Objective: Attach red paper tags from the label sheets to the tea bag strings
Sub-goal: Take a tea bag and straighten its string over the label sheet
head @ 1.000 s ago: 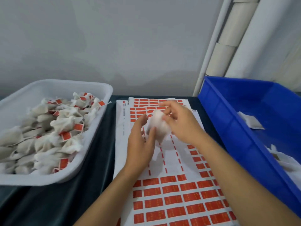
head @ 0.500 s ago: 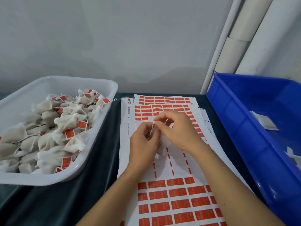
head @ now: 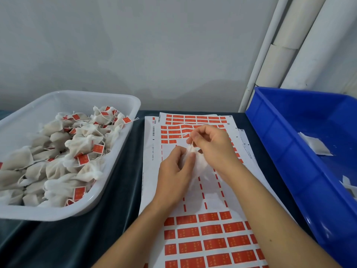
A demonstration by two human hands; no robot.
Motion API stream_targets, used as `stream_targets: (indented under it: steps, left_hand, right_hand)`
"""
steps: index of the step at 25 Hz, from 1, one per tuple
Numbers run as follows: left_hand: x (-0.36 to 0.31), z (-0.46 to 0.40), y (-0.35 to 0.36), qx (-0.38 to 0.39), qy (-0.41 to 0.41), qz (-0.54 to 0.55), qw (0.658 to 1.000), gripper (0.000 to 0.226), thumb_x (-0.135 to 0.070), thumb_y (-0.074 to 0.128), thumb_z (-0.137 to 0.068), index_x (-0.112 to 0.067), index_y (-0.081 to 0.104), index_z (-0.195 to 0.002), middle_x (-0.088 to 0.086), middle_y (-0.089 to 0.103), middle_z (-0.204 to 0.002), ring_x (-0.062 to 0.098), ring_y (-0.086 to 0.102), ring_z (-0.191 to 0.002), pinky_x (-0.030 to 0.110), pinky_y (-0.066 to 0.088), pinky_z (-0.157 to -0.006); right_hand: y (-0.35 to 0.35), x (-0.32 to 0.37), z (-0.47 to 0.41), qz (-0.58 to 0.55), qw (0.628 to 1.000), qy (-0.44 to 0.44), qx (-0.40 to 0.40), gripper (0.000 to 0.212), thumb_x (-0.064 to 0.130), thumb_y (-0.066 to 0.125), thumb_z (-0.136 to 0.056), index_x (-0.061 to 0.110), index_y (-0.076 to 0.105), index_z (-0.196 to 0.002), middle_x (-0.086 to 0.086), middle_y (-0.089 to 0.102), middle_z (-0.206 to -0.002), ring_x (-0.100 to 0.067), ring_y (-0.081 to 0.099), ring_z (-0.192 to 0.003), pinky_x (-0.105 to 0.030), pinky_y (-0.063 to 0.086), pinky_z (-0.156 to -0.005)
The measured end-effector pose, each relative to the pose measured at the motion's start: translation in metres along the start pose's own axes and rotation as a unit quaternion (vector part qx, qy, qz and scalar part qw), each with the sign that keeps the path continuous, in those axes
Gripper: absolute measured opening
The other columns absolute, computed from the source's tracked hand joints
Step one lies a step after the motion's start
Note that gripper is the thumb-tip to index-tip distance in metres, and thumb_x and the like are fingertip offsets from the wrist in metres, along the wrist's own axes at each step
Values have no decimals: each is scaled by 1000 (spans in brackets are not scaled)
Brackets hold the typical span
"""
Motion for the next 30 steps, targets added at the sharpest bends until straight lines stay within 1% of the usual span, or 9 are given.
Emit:
stream_targets:
  steps: [5,11,13,16,19,21,23,26,30]
  left_hand:
    - [1,5,9,33,31,-72,996,34,-62,36,-102,-34,53,-92,-25,64,-91,2,65,-86,12,50,-66]
    - [-6,6,16,61,55,-125,989,41,-75,22,-96,-43,48,-95,-31,61,-98,-1,64,-91,16,51,-67]
    - [-3,7,17,69,50,-112,990,38,-74,29,-99,-42,48,-93,-26,63,-94,2,65,-88,21,54,-69]
    - [4,8,16,70,27,-128,989,35,-72,41,-97,-39,52,-92,-24,65,-88,-3,65,-88,17,52,-68]
    - [9,5,16,65,13,-113,991,31,-61,47,-101,-35,54,-86,-24,66,-86,-1,67,-85,18,52,-70]
    - [10,4,17,66,7,-99,993,31,-58,48,-102,-34,53,-83,-24,66,-86,2,67,-84,19,52,-70]
    - [12,4,17,68,5,-93,993,32,-60,47,-101,-35,53,-81,-23,66,-85,3,68,-82,19,51,-70]
    - [11,4,19,72,11,-88,993,35,-62,46,-100,-35,54,-79,-19,65,-80,5,66,-77,18,48,-68]
    - [6,3,20,78,36,-74,994,30,-52,47,-105,-35,62,-84,-15,68,-81,9,67,-79,20,52,-68]
  right_hand:
    - [-15,-23,1,-174,970,146,-87,22,23,57,-106,13,72,-94,-3,75,-84,-19,73,-80,-32,63,-73]
    - [-35,-27,-4,-259,938,167,-160,21,21,60,-105,12,72,-89,0,75,-73,-16,75,-65,-30,63,-65]
    - [-31,-29,-5,-251,943,159,-150,21,23,59,-105,13,72,-93,0,76,-76,-17,76,-69,-30,63,-67]
    - [-25,-38,-5,-244,949,165,-114,17,25,59,-105,15,72,-101,-3,77,-87,-20,78,-82,-31,64,-70]
    - [-35,-55,0,-145,962,194,-124,10,26,62,-104,23,70,-100,-3,75,-97,-19,75,-87,-27,63,-65]
    - [-49,-62,9,-63,967,187,-162,8,29,60,-104,32,66,-100,8,72,-108,-14,71,-91,-26,62,-68]
    - [-55,-55,19,-12,976,119,-180,11,35,57,-105,41,65,-107,25,66,-114,-7,67,-101,-30,61,-82]
    - [-31,-44,34,-16,996,5,-85,25,35,51,-107,53,66,-118,36,63,-120,3,63,-110,-25,60,-85]
    - [3,-53,44,-89,994,-4,67,30,33,47,-109,51,64,-126,26,66,-127,-3,65,-118,-30,60,-92]
Point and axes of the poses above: each hand's wrist, its own z-axis away from the middle knuckle, its own y-axis out of the palm, x = y × z, the point moved 10 cm from there along -z, towards the middle knuckle
